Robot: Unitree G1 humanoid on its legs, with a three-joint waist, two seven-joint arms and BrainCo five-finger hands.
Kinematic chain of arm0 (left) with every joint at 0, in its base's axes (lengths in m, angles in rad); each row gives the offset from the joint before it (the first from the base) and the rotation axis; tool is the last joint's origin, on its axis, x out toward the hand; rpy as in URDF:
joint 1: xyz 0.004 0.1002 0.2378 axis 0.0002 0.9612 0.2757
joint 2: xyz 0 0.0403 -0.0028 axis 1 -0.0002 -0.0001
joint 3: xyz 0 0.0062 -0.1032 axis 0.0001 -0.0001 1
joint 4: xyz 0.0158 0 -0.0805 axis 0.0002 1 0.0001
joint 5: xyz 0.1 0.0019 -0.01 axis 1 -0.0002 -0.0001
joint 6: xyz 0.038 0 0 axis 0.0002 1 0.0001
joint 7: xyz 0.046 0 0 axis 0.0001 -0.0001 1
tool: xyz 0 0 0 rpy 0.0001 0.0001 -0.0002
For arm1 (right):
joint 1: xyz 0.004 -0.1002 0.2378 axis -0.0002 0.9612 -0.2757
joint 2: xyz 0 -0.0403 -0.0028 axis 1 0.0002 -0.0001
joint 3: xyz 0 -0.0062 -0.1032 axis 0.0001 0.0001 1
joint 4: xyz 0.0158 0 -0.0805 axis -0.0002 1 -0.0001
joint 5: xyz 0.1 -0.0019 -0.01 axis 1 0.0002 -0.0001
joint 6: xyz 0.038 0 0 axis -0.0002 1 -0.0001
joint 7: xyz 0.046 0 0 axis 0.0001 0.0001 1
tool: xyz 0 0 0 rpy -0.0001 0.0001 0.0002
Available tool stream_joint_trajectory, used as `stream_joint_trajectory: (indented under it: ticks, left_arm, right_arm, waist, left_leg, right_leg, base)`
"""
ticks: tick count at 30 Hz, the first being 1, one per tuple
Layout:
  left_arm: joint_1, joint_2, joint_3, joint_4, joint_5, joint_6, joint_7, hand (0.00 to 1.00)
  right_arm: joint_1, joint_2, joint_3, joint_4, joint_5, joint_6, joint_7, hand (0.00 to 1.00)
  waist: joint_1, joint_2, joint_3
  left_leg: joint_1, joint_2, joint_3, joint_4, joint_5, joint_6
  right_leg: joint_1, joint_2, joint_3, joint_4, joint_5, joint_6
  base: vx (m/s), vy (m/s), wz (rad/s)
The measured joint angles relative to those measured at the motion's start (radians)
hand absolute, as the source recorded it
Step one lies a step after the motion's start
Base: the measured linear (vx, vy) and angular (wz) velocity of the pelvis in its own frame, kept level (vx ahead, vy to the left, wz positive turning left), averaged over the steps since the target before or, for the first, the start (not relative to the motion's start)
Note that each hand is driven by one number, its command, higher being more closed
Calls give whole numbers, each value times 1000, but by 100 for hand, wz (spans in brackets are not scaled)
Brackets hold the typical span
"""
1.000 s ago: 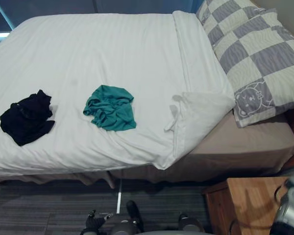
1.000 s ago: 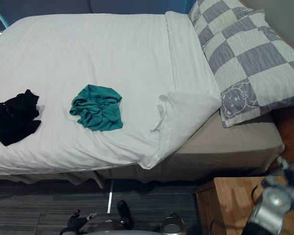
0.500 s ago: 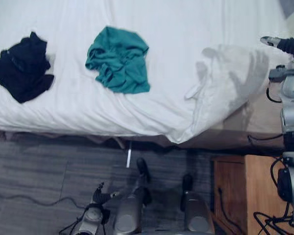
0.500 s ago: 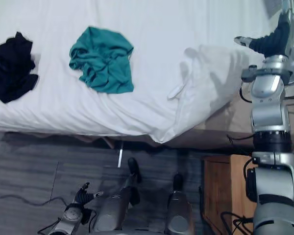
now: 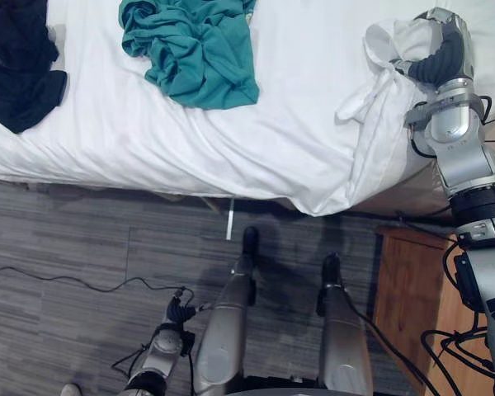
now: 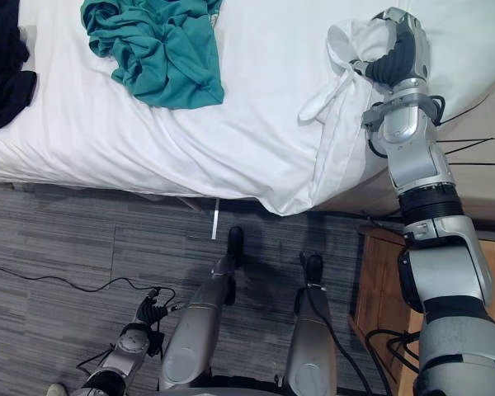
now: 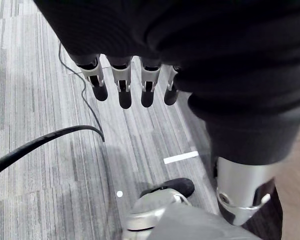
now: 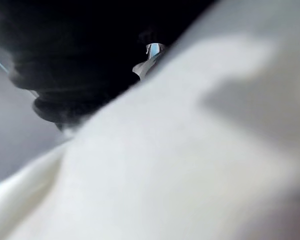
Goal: Tidy the bed and pick cloth on bed and put in laundry
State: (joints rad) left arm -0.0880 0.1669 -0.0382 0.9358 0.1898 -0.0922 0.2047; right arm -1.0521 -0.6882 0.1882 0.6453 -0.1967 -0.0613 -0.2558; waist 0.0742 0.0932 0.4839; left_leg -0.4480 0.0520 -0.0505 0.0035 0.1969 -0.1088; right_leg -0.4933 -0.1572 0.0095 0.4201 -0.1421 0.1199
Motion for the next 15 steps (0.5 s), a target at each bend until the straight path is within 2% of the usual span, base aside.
stream_joint_trajectory:
  ticks: [3,6,9,10,12,15]
  left_arm:
    - [-4,0,-12,-1,0,-1,3,0]
    - [-5,-1,-29,-5,0,-2,10,0]
    - [-5,-2,-34,-25,0,-4,14,0]
    - [-5,-2,-34,-36,0,-3,15,0]
    - [-5,-2,-33,-39,1,-2,16,0]
    - [0,-7,-32,-46,1,1,16,0]
  right_arm:
    - [2,0,-19,17,6,-6,18,100]
    - [6,0,-40,17,29,-10,18,100]
    - [48,11,-117,15,49,-18,16,100]
    - [107,21,-179,-2,72,-25,14,0]
    - [151,39,-232,-14,91,-30,11,0]
    - [344,139,-427,-76,171,-44,-14,0]
  waist:
    - [-11,1,0]
    - [-16,1,0]
    - [-18,0,0]
    - [-22,0,0]
    - [-31,0,0]
    - [-49,-5,-2]
  left_leg:
    - [50,14,20,-101,21,-12]
    - [56,18,64,-101,42,0]
    - [63,14,103,-101,53,14]
    - [75,11,110,-101,53,14]
    - [89,10,110,-101,53,14]
    - [140,15,109,-107,40,22]
  right_leg:
    - [-3,4,21,-17,12,-5]
    - [-2,16,53,-48,38,16]
    - [8,16,82,-84,67,22]
    - [27,13,87,-103,75,27]
    - [47,11,85,-113,76,26]
    - [114,13,76,-143,77,25]
  base:
    - [-24,-61,-17]
    - [9,-44,-40]
    - [64,-11,-26]
    - [92,-11,-17]
    - [57,-13,0]
    - [32,-33,-1]
